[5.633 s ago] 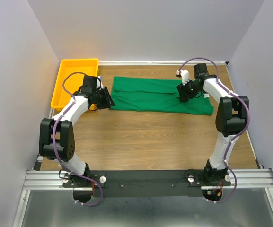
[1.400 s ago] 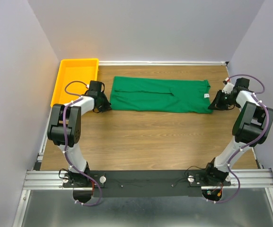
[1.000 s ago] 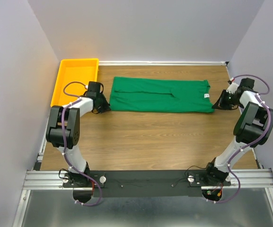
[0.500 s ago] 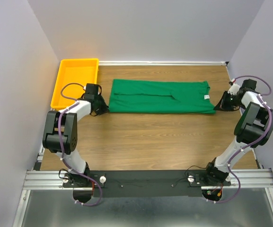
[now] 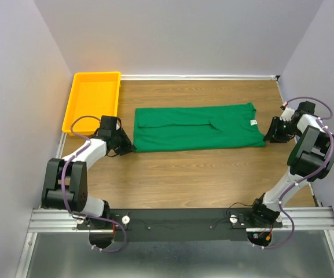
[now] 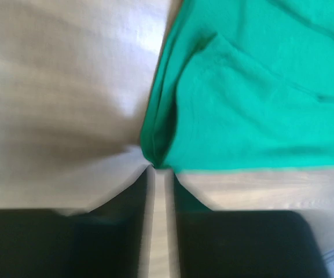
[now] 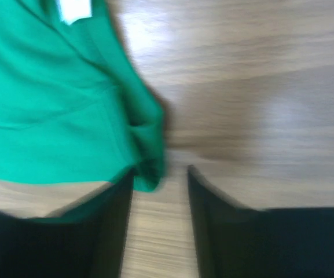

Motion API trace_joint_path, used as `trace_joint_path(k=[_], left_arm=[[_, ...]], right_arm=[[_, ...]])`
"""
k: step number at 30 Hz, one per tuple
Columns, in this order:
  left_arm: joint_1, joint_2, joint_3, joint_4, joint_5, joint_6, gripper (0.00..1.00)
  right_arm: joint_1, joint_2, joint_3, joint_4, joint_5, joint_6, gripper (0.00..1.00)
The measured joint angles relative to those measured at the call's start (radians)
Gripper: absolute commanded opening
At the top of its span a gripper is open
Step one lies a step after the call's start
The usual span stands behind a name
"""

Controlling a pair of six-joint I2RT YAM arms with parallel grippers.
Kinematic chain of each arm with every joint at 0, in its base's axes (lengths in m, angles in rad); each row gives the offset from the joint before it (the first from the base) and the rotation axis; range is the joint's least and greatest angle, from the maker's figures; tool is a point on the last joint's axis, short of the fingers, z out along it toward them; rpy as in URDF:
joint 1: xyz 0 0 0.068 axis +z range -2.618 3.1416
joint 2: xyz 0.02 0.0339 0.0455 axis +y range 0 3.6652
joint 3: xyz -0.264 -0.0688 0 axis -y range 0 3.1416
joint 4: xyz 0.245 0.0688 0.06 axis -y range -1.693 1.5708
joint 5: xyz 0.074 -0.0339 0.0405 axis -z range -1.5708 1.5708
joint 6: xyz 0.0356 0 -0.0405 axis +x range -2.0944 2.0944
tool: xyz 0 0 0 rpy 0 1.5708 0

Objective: Fold and stack the t-shirts
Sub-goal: Fold the tshirt

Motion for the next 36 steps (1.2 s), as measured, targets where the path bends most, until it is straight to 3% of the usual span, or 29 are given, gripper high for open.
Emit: trace_joint_path(k=[3,6,9,11,16,20,24,29,36], left_arm=[[-0.001,-0.088,-0.005,-0.057,0.02,-0.027,0.59],[0.0,-0.237,0.005,-0.101,0.023,-0.047,0.66],[0.0,-0.318,0.056,-0.111,0.016,-0.035,0.66],[0.004,-0.293,0.125,-0.09,0.014,0.005,0.63],[0.007,0.081,0.434,-0.047,0.025,0.154,0.6],[-0.008,0.499,0.916,-0.15,0.011,0.299,0.58],[-0.014,0.753,1.247,-0.218,0.015,0.399,0.58],[-0.015,0.822,1.286,-0.242,0.093,0.483,0.57],[-0.026,0.874,1.285,-0.27,0.079,0.582,0.58]], right_arm=[[-0.011,-0.009,0.0,0.0,0.05,-0.021,1.0],[-0.02,-0.026,0.004,-0.002,0.078,-0.034,1.0],[-0.021,-0.03,0.032,-0.005,0.077,-0.044,1.0],[-0.021,-0.03,0.051,-0.006,0.053,-0.049,1.0],[0.027,-0.029,0.098,-0.017,-0.071,-0.094,1.0],[0.095,-0.01,0.144,-0.022,-0.149,-0.092,1.0],[0.106,0.048,0.22,-0.015,-0.206,-0.06,1.0],[0.101,0.064,0.236,-0.015,-0.275,-0.044,1.0],[0.101,0.03,0.167,-0.013,-0.353,-0.048,1.0]])
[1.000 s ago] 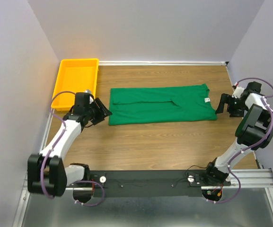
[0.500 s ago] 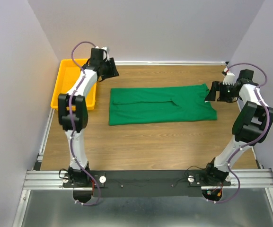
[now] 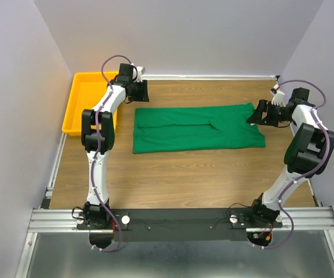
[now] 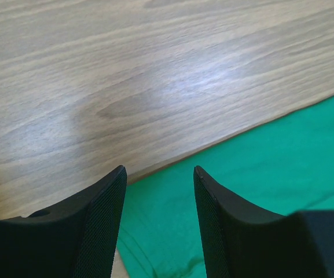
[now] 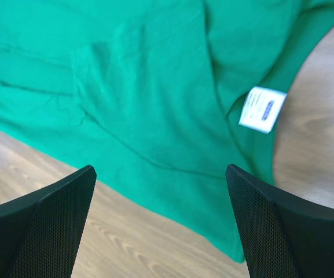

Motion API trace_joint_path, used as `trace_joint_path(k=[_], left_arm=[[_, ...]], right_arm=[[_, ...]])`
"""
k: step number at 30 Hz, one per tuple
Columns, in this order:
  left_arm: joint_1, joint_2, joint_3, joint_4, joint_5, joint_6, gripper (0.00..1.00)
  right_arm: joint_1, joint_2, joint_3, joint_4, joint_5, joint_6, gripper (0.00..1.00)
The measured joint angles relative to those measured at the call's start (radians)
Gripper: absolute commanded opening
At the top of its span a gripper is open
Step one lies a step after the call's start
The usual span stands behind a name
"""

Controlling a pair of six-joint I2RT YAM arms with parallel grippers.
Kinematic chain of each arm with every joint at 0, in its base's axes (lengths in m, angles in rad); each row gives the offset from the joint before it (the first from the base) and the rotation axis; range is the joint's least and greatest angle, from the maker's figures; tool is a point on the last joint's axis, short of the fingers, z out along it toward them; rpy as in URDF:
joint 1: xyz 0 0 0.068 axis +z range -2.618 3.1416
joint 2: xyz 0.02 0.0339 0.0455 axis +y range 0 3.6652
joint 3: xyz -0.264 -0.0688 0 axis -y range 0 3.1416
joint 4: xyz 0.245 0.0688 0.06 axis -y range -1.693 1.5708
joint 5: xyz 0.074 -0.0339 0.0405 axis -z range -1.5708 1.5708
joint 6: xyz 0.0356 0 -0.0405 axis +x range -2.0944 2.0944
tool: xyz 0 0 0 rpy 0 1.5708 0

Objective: Fold and stack the t-shirts
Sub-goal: Fold the tshirt

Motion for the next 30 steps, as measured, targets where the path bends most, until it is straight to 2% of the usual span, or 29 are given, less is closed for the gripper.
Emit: trace_joint_path(k=[7,15,21,22,23,25,30], left_arm=[[-0.003,0.017,0.0,-0.047,-0.059,0.052,0.56],[-0.008,0.041,-0.008,-0.079,-0.118,0.067,0.48],[-0.011,0.052,-0.008,-0.089,-0.153,0.07,0.32],[-0.012,0.052,-0.008,-0.09,-0.16,0.071,0.27],[-0.014,0.052,-0.008,-0.091,-0.169,0.071,0.16],[-0.016,0.052,-0.011,-0.09,-0.179,0.072,0.0],[-0.021,0.042,-0.032,-0.078,-0.207,0.064,0.0]], right_arm=[[0.0,-0.008,-0.078,-0.005,-0.02,-0.001,1.0],[-0.001,-0.008,-0.083,-0.008,-0.03,-0.002,1.0],[-0.001,-0.008,-0.083,-0.009,-0.035,-0.002,1.0],[-0.001,-0.008,-0.083,-0.01,-0.035,-0.002,1.0],[-0.001,-0.008,-0.083,-0.01,-0.035,-0.002,1.0],[0.0,-0.01,-0.083,-0.01,-0.037,-0.002,1.0],[0.0,-0.018,-0.083,-0.011,-0.037,-0.002,1.0]])
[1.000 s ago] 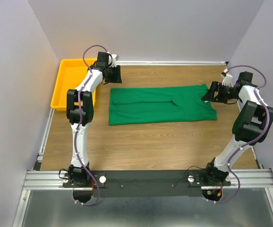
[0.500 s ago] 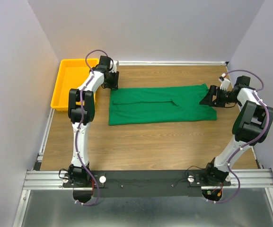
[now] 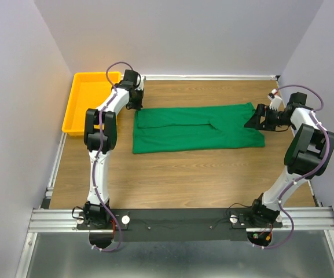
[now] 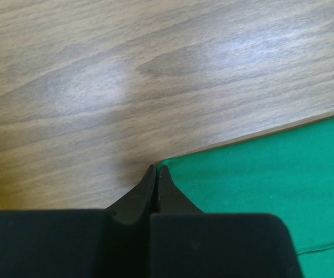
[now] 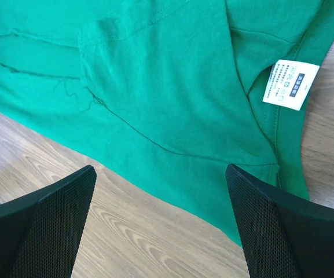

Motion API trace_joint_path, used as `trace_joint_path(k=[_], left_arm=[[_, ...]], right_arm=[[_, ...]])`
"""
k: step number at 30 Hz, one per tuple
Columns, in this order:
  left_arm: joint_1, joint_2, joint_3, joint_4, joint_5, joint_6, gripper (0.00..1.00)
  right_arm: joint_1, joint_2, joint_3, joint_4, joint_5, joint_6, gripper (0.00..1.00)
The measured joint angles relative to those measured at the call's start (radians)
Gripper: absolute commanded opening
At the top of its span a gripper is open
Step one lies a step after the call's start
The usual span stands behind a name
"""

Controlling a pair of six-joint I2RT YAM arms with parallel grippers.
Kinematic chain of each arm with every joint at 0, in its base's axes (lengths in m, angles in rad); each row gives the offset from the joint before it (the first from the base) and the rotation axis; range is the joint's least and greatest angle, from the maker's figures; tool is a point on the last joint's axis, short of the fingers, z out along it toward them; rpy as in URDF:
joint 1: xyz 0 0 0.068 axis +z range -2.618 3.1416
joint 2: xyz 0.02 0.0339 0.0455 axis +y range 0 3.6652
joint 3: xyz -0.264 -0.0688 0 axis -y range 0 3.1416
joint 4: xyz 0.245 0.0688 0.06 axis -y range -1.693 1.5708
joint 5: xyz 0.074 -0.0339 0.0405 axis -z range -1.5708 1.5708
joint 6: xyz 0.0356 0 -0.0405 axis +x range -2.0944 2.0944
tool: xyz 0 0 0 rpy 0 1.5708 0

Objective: Fold and stack the t-shirts
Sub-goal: Fold the tshirt

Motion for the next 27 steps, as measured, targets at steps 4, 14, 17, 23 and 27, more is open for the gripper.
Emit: trace_joint_path(k=[4,14,17,23,27], left_arm=[[-0.005,-0.06,-0.099,0.016,-0.036,-0.022,0.0],[-0.013,-0.367,-0.542,-0.008,-0.085,-0.12,0.46],[-0.013,-0.416,-0.559,-0.028,-0.095,-0.148,0.52],[-0.015,-0.599,-0.512,-0.001,-0.1,-0.169,0.63],[-0.017,-0.719,-0.502,0.08,-0.095,-0.163,0.66]], right_arm=[[0.0,-0.007,0.001,-0.001,0.016,0.0,1.0],[0.002,0.057,0.13,0.027,0.154,0.097,1.0],[0.003,0.126,0.22,0.059,0.179,0.14,1.0],[0.003,0.118,0.181,0.084,0.266,0.176,1.0],[-0.004,0.074,0.095,0.088,0.356,0.217,1.0]])
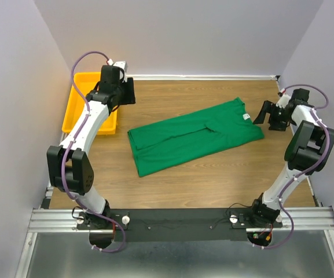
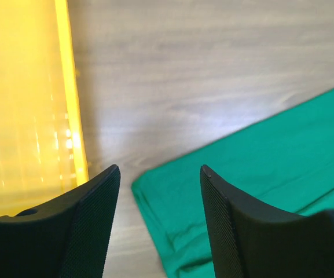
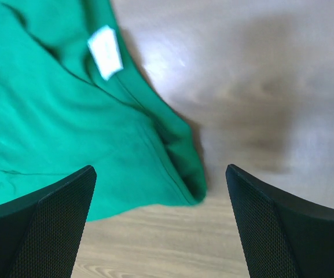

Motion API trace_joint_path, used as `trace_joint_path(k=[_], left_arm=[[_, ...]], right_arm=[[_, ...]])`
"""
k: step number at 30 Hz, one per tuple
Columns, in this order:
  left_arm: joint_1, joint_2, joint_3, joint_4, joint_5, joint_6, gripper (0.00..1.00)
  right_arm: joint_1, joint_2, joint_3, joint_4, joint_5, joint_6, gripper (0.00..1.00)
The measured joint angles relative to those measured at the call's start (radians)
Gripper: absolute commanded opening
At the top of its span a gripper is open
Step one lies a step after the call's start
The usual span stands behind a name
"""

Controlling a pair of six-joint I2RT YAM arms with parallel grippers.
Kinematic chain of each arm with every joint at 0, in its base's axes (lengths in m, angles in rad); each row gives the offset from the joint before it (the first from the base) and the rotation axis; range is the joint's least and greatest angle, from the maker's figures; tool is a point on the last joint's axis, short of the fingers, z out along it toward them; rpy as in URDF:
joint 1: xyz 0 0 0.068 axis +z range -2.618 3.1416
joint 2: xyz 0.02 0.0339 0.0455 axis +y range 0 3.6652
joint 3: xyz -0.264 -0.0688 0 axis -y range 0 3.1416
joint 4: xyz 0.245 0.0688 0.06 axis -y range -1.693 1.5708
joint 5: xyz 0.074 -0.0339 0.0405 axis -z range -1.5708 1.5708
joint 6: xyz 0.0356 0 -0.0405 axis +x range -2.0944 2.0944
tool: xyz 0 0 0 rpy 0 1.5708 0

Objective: Fold and stack the t-shirts
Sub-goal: Fold the tshirt

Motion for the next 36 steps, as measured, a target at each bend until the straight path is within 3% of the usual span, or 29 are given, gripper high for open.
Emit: trace_joint_path(k=[8,16,19,25,28,32,35,36], left_arm=[[-0.001,-0.014,-0.018,0.093,0.051,-0.002,0.66],[-0.001,-0.014,-0.042,0.167,0.168,-0.005,0.65],[-0.001,-0.014,-0.059,0.202,0.237,-0.008,0.65],[-0.003,0.005,-0.051,0.261,0.335,-0.016,0.61],[-0.016,0.068,-0.016,0.279,0.355,-0.015,0.6],[-0.058,0.201,0.051,0.289,0.361,-0.005,0.6],[-0.109,0.325,0.132,0.279,0.361,0.009,0.61],[-0.119,0.349,0.152,0.273,0.362,0.014,0.6]], right_arm=[[-0.053,-0.015,-0.121,-0.001,0.006,0.057,0.85],[-0.051,0.056,-0.075,0.0,-0.052,0.114,0.41],[-0.052,0.082,-0.053,-0.004,-0.062,0.117,0.29],[-0.048,0.144,0.056,-0.046,-0.033,0.098,0.19],[-0.047,0.243,0.237,-0.063,0.013,0.072,0.23],[-0.047,0.365,0.449,-0.04,0.051,0.062,0.65],[-0.045,0.411,0.528,-0.031,0.053,0.052,0.81],[-0.043,0.41,0.528,-0.031,0.052,0.046,0.82]])
